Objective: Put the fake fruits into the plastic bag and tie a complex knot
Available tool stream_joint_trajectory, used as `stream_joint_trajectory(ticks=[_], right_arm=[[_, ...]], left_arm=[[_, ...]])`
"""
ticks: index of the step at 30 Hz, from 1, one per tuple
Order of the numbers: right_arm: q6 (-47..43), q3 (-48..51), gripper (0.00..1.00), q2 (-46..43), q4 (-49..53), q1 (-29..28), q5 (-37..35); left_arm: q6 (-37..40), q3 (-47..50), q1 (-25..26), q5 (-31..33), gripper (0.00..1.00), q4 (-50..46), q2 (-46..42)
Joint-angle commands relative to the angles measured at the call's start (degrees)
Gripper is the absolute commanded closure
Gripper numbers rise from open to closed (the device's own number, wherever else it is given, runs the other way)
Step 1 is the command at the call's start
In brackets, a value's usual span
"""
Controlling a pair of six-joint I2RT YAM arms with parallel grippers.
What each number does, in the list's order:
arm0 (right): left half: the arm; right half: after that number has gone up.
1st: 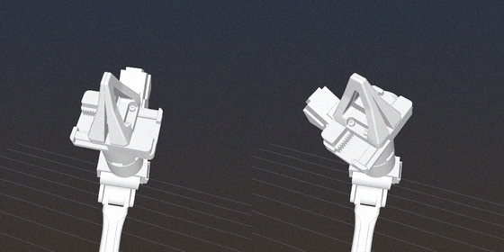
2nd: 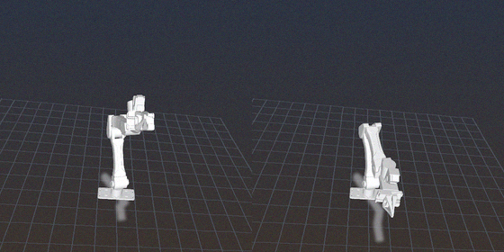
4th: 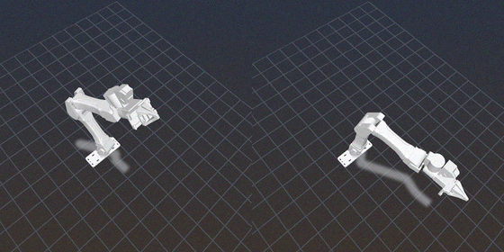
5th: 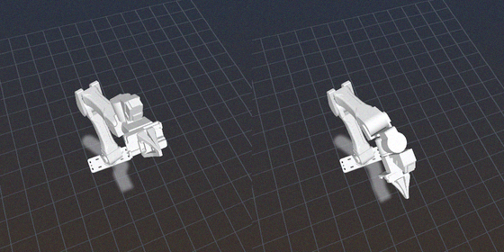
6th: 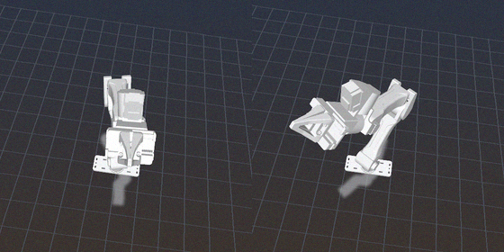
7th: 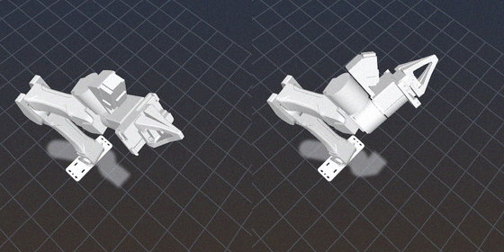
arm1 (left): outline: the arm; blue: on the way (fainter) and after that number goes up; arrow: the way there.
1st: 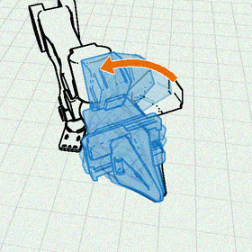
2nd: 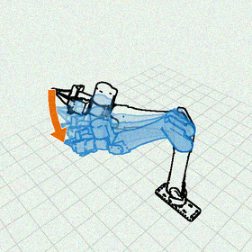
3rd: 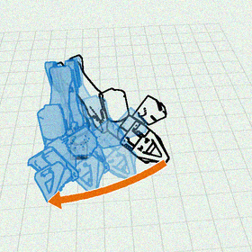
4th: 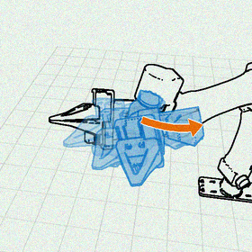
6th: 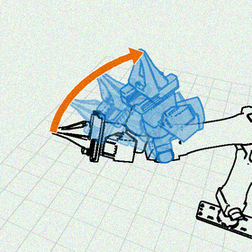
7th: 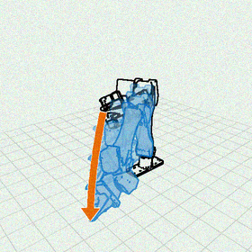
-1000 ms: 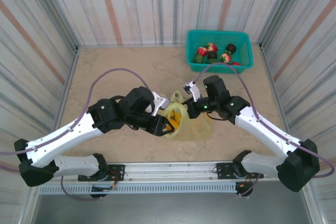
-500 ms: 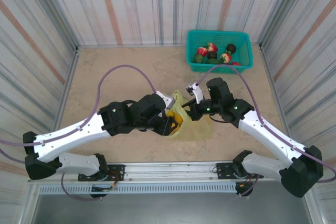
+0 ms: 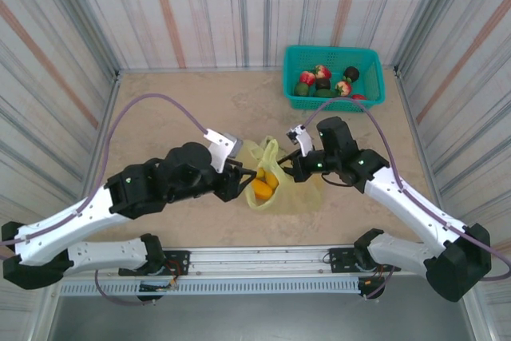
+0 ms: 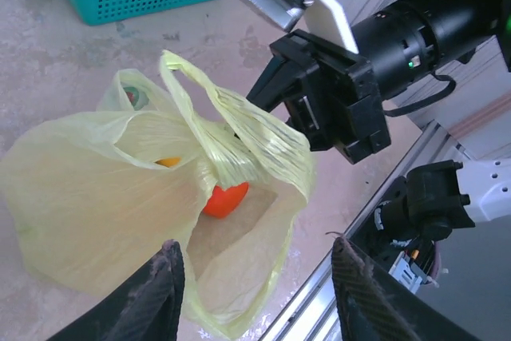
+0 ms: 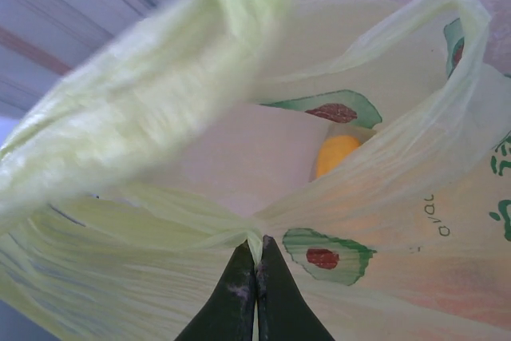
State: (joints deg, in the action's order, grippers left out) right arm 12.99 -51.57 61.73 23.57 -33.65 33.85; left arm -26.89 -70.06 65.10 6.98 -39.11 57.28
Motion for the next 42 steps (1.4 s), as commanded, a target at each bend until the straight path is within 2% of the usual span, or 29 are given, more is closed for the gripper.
stream_joint_trajectory(ticks=[1, 6, 9, 12, 18, 24, 27, 29, 32, 36, 42], right_arm=[[-1.0, -3.5, 1.0, -1.1, 2.7, 0.8, -1.3], [-1.7, -5.1, 1.0, -1.9, 4.1, 1.1, -2.1], [-2.3, -5.3, 1.0, -1.8, 4.5, 1.2, -2.0], [-2.3, -5.3, 1.0, -1.4, 4.0, 1.2, -1.6], [-2.1, -5.8, 1.0, -1.1, 3.5, 1.0, -1.3], [-1.7, -5.9, 1.0, -1.1, 3.1, 0.8, -1.1], [-1.5, -6.1, 1.0, -1.0, 3.1, 0.8, -0.9], [-1.4, -6.4, 1.0, -1.2, 3.1, 0.8, -1.2], [-1.6, -7.1, 1.0, -1.9, 3.6, 1.0, -2.4], [-1.7, -8.9, 1.0, -3.3, 3.6, 2.4, -3.9], [-2.4, -12.8, 1.0, -4.5, 5.0, 4.2, -7.4]], left_arm=[[1.3, -1.2, -1.0, -3.6, 0.48, -1.2, 3.1], [-0.1, -2.5, -0.9, -7.8, 0.46, -0.8, 8.2], [-1.0, -3.7, -1.4, -6.2, 0.37, -0.4, 10.9], [-1.2, -2.9, -3.0, -7.7, 0.27, 6.1, 12.0], [-3.4, -2.0, -8.7, -13.3, 0.27, 15.1, 13.7], [-3.5, -1.0, -10.7, -19.6, 0.29, 20.5, 15.3], [-3.9, -1.3, -11.9, -22.1, 0.36, 21.7, 16.6], [-3.7, -1.9, -12.4, -23.7, 0.47, 21.7, 17.5], [-3.3, -2.4, -13.5, -24.1, 0.73, 20.7, 17.6], [-4.6, -1.4, -16.9, -24.9, 1.0, 22.7, 16.1], [-2.0, -4.9, -22.9, -24.5, 1.0, 22.6, 14.5]])
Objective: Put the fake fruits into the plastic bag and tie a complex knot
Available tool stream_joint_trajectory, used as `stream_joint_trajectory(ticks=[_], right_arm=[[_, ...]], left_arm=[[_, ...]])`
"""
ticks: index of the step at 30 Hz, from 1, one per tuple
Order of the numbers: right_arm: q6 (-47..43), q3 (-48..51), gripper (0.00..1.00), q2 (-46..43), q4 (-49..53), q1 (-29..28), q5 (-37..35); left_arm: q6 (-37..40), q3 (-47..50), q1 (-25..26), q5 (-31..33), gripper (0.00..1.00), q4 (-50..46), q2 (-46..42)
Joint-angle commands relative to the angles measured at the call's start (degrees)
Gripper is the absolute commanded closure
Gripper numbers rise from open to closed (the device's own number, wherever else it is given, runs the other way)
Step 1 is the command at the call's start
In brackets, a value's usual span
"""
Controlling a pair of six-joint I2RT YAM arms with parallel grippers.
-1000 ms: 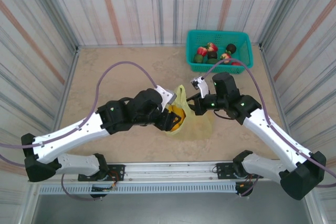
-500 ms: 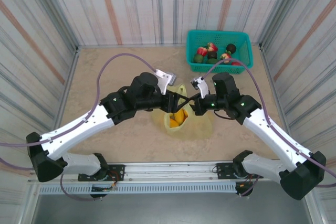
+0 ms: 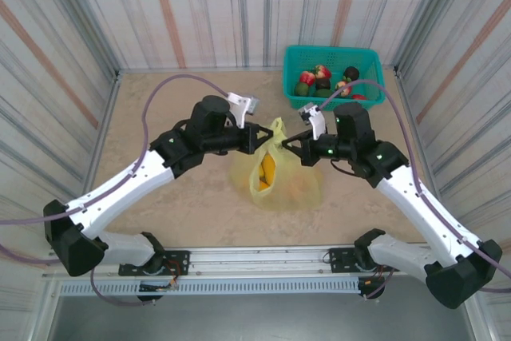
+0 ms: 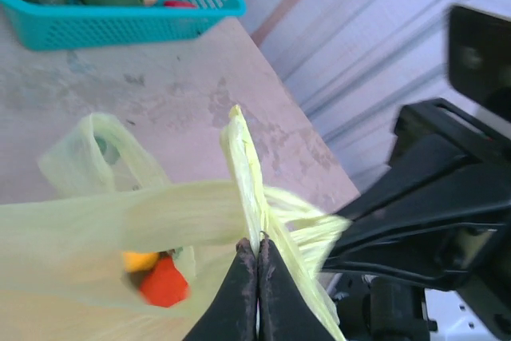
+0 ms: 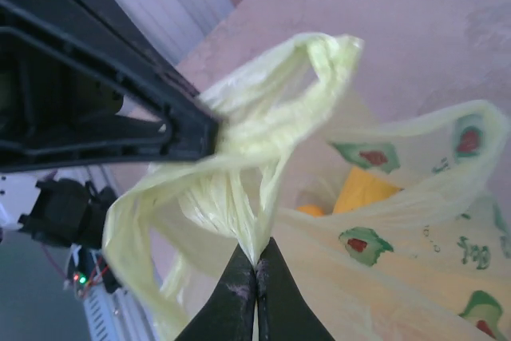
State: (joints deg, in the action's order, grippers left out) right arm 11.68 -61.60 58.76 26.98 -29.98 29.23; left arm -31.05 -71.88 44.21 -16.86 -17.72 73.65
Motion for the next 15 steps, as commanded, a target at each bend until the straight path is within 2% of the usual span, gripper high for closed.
stream_joint_trajectory(ticks=[1, 7, 15], right_arm=[[-1.4, -3.5, 1.0, -1.7, 2.0, 0.6, -4.2], [-2.4, -8.0, 1.0, -4.9, 4.7, 0.8, -9.5], [-4.4, -13.9, 1.0, -6.8, 12.1, 0.2, -11.6]], left_arm=[[2.9, -4.1, -3.0, -0.3, 1.0, 1.0, -2.0], [7.6, -9.3, -7.1, 1.3, 1.0, 1.0, -2.1], [10.9, -12.7, -8.4, 0.7, 1.0, 1.1, -0.8]])
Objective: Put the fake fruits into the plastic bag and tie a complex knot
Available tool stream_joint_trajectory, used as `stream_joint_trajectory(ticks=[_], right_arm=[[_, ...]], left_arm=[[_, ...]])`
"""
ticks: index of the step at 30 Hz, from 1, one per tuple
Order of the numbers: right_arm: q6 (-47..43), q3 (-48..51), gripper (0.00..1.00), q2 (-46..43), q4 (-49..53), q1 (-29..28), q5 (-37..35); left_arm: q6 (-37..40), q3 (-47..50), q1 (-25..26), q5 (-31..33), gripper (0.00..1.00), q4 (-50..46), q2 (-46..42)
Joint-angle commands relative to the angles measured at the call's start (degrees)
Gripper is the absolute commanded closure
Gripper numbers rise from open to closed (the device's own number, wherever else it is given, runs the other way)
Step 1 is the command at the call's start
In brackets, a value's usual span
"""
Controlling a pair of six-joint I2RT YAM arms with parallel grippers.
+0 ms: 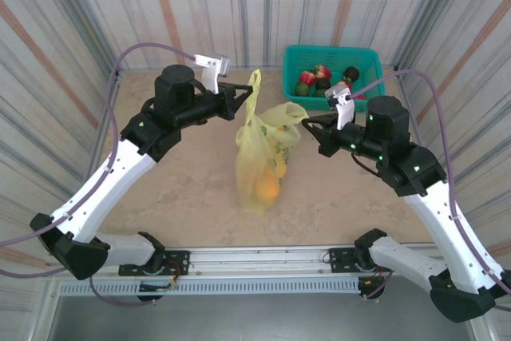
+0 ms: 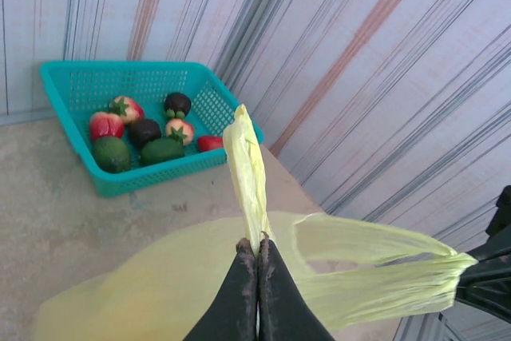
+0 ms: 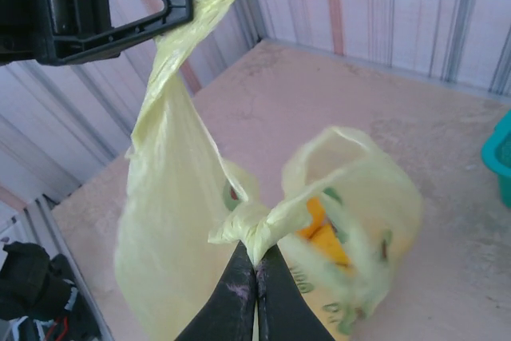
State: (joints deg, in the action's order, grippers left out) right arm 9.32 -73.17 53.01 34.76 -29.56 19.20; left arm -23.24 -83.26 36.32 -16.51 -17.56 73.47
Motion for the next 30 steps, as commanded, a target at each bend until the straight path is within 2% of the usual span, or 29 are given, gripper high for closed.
stream_joint_trajectory(ticks=[1, 5, 9, 11, 14, 19, 23, 30], right_arm=[[-2.1, -2.5, 1.0, -1.4, 5.1, -0.5, -1.6], [-1.1, -0.6, 1.0, -1.5, 7.4, -1.3, 1.2], [0.6, 2.7, 1.0, -0.7, 7.8, -1.9, 0.0], [0.8, 3.1, 0.87, -0.4, 6.8, -1.9, -1.7], [-0.4, 1.9, 0.84, 0.3, 6.3, -1.8, -2.3], [-1.6, -3.6, 0.99, 3.4, 8.6, -1.4, -2.3], [-1.4, -6.5, 1.0, 3.4, 7.6, -1.1, -1.5], [-0.3, -9.0, 1.0, 4.7, 8.8, -1.3, 0.0]], left_arm=[[3.4, -0.8, -0.5, 0.6, 1.0, 1.2, -0.8], [4.6, 2.5, -0.6, 0.4, 1.0, 2.9, -1.7], [6.4, 8.7, -0.6, -3.4, 1.0, 8.1, -3.0], [6.5, 11.8, -0.6, -4.8, 1.0, 11.4, -4.3], [6.5, 14.3, -0.6, -6.2, 1.0, 14.3, -5.7], [7.4, 11.9, -0.6, -7.1, 1.0, 12.8, -6.2], [9.5, 10.0, -0.6, -3.6, 1.0, 12.4, -8.1], [12.8, 10.3, -0.9, -2.4, 1.0, 11.6, -10.3]])
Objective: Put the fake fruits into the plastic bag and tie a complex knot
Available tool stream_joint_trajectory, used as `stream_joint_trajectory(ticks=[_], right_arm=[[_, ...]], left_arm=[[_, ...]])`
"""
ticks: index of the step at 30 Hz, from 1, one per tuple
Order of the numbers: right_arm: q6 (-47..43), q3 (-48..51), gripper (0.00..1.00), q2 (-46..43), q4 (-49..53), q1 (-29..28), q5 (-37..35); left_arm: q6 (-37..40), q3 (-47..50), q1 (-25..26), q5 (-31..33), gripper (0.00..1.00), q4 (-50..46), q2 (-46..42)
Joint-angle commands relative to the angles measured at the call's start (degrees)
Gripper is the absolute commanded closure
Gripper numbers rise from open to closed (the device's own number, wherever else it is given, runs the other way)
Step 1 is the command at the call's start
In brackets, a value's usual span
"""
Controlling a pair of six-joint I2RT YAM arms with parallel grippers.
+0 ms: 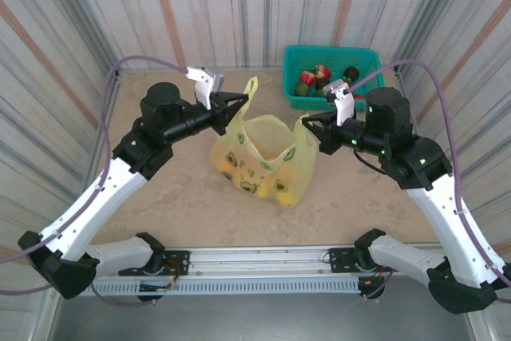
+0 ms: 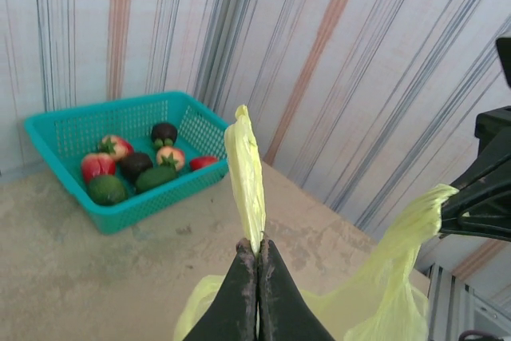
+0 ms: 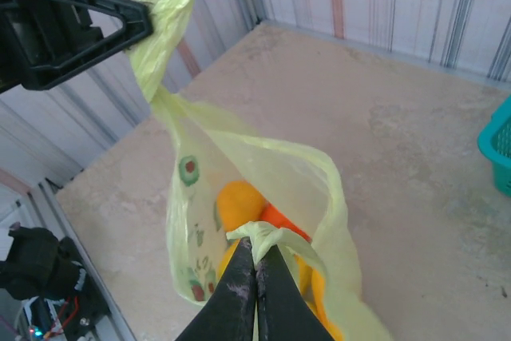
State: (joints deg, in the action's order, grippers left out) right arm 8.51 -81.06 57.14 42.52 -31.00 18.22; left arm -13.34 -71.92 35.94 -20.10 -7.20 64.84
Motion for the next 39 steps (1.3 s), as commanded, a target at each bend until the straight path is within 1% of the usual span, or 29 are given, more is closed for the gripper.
stream_joint_trajectory(ticks=[1, 5, 7, 10, 11, 13, 14, 15, 16, 18, 20, 22, 24, 26, 29, 31, 36, 39], right_arm=[[0.5, -0.9, 1.0, 0.6, 1.1, 0.2, 0.7], [0.4, 2.0, 1.0, 0.0, 1.3, 0.4, 0.0], [0.4, 4.6, 1.0, -0.1, 1.1, 0.9, -0.8], [0.9, 7.6, 1.0, -0.1, 0.9, 2.5, -0.6], [1.1, 7.8, 0.94, 0.0, 0.9, 2.8, -0.7], [1.1, 7.1, 0.63, 0.2, 0.8, 2.7, -0.8], [1.1, 6.4, 0.55, 0.0, 0.3, 2.6, -0.8], [0.9, 6.0, 0.51, -0.1, -0.5, 2.5, -0.6], [0.9, 5.6, 0.49, -0.1, -1.4, 2.5, -0.1], [0.9, 4.2, 0.49, -0.1, -3.2, 2.4, 2.9], [1.5, 3.0, 0.48, 0.5, -5.3, 2.2, 8.3], [2.5, 1.8, 0.48, 2.5, -7.0, 1.2, 12.2], [2.1, 0.5, 0.47, 4.5, -8.2, -0.7, 13.0], [2.0, -0.6, 0.4, 6.8, -10.0, -2.3, 13.8], [3.1, -2.9, 0.39, 10.8, -10.2, -3.3, 16.8], [3.1, -3.1, 0.39, 12.6, -10.2, -4.0, 16.7], [5.0, -1.9, 0.42, 14.6, -14.4, -4.3, 16.9], [7.8, -1.4, 0.52, 15.6, -18.1, -4.3, 20.4]], left_arm=[[2.7, -0.4, -0.7, 1.4, 1.0, 1.4, -2.1], [0.7, 2.8, -0.8, 0.6, 1.0, 3.1, -3.3], [-1.2, 5.0, -0.8, -1.1, 1.0, 4.5, -3.8], [-2.8, 9.5, 0.6, -2.4, 1.0, 6.5, -4.6], [-2.8, 10.8, 1.3, -2.5, 1.0, 6.8, -4.8], [-2.9, 12.2, 2.6, -2.6, 1.0, 6.6, -5.1], [-3.0, 12.6, 3.0, -3.0, 1.0, 6.6, -5.2], [-2.9, 12.8, 3.4, -3.8, 1.0, 6.7, -5.3], [-2.8, 13.0, 3.7, -4.3, 1.0, 6.8, -5.3], [-2.3, 12.8, 4.1, -6.0, 1.0, 6.3, -5.0], [-1.7, 12.4, 4.1, -7.3, 1.0, 5.7, -4.9], [-1.3, 12.3, 4.2, -8.4, 1.0, 5.6, -5.1], [-0.7, 12.1, 4.4, -9.3, 1.0, 5.3, -5.1], [0.0, 11.8, 4.5, -9.9, 1.0, 4.2, -5.2], [0.4, 11.8, 4.6, -9.9, 1.0, 3.6, -5.5], [0.6, 12.0, 4.6, -9.9, 1.0, 3.6, -5.9], [0.7, 12.5, 4.9, -10.4, 1.0, 3.6, -6.5], [0.9, 12.8, 4.9, -10.5, 1.0, 3.2, -6.8]])
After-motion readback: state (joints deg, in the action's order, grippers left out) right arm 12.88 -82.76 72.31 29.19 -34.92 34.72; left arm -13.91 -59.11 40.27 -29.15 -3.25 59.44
